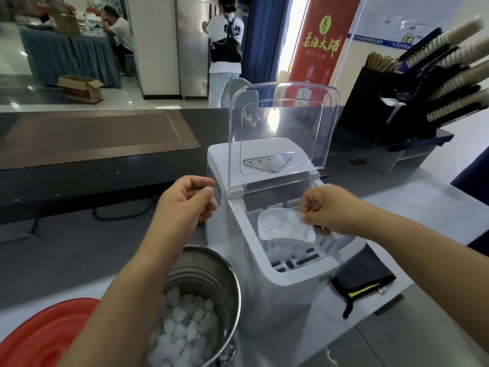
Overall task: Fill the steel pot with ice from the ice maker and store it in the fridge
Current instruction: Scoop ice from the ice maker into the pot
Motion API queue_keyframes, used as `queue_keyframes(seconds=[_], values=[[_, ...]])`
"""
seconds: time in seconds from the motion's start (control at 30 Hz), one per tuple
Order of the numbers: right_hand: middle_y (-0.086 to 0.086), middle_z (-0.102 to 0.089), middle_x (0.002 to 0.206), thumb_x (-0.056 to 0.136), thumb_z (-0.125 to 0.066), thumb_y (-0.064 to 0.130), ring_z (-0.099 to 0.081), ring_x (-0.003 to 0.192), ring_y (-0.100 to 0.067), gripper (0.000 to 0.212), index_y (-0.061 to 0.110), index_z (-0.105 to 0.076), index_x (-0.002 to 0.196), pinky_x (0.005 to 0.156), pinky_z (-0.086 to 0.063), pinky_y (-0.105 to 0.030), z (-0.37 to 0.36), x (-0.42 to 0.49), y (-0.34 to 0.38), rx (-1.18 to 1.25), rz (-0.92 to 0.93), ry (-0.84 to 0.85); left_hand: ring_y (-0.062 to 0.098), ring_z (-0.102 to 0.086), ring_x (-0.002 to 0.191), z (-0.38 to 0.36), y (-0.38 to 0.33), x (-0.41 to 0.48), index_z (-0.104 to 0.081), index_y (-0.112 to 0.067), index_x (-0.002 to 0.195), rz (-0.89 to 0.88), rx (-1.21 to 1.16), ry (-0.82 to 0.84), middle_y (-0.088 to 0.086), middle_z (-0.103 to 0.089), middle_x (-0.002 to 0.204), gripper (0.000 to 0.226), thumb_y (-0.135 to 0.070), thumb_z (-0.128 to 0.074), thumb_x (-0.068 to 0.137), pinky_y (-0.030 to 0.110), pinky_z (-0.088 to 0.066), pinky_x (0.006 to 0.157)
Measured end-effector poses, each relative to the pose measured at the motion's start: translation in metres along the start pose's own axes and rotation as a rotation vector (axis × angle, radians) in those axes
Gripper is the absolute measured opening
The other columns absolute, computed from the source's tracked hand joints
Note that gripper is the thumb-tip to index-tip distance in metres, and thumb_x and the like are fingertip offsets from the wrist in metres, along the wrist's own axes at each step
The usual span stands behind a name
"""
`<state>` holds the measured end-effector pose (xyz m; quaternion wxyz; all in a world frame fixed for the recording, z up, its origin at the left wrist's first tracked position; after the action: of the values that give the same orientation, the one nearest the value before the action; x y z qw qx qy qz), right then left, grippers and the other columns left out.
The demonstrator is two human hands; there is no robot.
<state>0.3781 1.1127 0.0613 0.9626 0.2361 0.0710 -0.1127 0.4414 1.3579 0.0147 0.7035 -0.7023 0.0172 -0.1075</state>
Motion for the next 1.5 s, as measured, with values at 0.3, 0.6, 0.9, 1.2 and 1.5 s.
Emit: queue_keyframes(seconds=[0.3,0.6,0.9,1.2,1.5], values=[[-0.009,-0.066,0.057,0.081,-0.063,0.002,-0.059,0.047,-0.016,0.009,0.008,-0.062,0.075,0.05,-0.055,-0.029,0.006,-0.036,0.059,0.062,-0.012,-0.047,0.004,-0.058,0.057,0.032,-0.003,-0.015,-0.065,-0.017,0.094,-0.003,-0.026,0.005,0.004,-0.064,0.069,0.014,-0.011,-0.053,0.094,0.016,-0.048,0.054],[-0.008,-0.068,0.066,0.077,-0.051,-0.001,-0.067,0.053,-0.022,0.015,0.012,-0.057,0.073,0.054,-0.057,-0.035,-0.061,-0.062,0.115,-0.085,0.008,0.089,0.004,-0.057,0.055,0.076,-0.004,-0.027,-0.065,-0.016,0.095,-0.038,-0.023,-0.029,0.001,-0.064,0.063,0.016,-0.011,-0.049,0.095,0.013,-0.047,0.053],[-0.007,-0.057,0.084,0.082,-0.048,0.003,-0.051,0.074,-0.026,0.016,0.013,-0.059,0.088,0.065,-0.045,-0.029,-0.144,-0.041,0.139,-0.433,0.067,0.17,0.006,-0.056,0.054,0.106,0.003,-0.036,-0.065,-0.019,0.09,-0.014,-0.018,-0.059,0.0,-0.063,0.06,0.017,-0.011,-0.05,0.095,0.015,-0.045,0.053],[-0.012,-0.062,0.103,0.085,-0.051,0.002,-0.06,0.092,-0.03,0.021,0.008,-0.061,0.101,0.068,-0.042,-0.03,-0.156,-0.03,0.14,-0.526,0.086,0.142,0.006,-0.056,0.056,0.118,0.006,-0.038,-0.065,-0.019,0.092,-0.005,0.008,-0.075,-0.005,-0.064,0.059,0.016,-0.012,-0.05,0.095,0.015,-0.045,0.055],[-0.006,-0.059,0.09,0.085,-0.055,0.011,-0.056,0.084,-0.028,0.008,0.018,-0.057,0.089,0.064,-0.041,-0.03,-0.105,-0.047,0.143,-0.514,0.187,-0.048,0.004,-0.058,0.059,0.099,0.0,-0.03,-0.065,-0.017,0.097,-0.016,0.032,-0.06,-0.001,-0.065,0.065,0.015,-0.014,-0.05,0.096,0.014,-0.046,0.055]])
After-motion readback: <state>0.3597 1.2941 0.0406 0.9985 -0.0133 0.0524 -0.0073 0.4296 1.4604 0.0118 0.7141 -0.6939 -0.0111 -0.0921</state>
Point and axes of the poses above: each hand's wrist, its own x-axis towards the middle knuckle, its own z-axis out of the back of the hand, y = z × x, the point moved 1 cm from there along x, towards the middle knuckle
